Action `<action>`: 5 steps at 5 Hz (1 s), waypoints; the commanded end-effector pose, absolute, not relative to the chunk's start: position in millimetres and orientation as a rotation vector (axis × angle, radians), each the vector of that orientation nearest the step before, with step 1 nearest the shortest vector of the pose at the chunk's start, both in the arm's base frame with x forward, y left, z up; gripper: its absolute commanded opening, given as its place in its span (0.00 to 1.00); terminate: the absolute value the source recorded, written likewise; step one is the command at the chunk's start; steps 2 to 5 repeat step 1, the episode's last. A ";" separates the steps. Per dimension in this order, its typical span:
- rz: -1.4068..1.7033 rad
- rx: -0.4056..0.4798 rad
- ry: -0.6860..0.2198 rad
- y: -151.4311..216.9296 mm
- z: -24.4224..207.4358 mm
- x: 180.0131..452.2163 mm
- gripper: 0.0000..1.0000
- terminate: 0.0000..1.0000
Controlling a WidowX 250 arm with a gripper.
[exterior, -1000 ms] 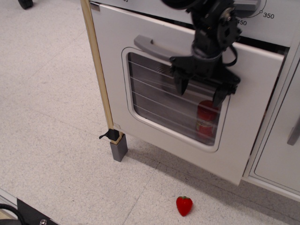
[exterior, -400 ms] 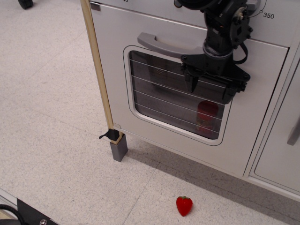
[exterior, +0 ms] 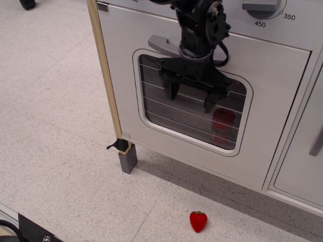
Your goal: Close oven
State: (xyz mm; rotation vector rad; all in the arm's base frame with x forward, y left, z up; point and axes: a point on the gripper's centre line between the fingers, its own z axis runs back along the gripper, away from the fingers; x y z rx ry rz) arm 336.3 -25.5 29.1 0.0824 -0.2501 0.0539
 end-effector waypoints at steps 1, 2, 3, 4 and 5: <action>0.049 0.076 -0.310 -24.3 54.2 341.9 1.00 1.00; 0.049 0.076 -0.310 -24.3 54.2 341.9 1.00 1.00; 0.049 0.076 -0.310 -24.3 54.2 341.9 1.00 1.00; 0.049 0.076 -0.310 -24.3 54.2 341.9 1.00 1.00; 0.049 0.076 -0.310 -24.3 54.2 341.9 1.00 1.00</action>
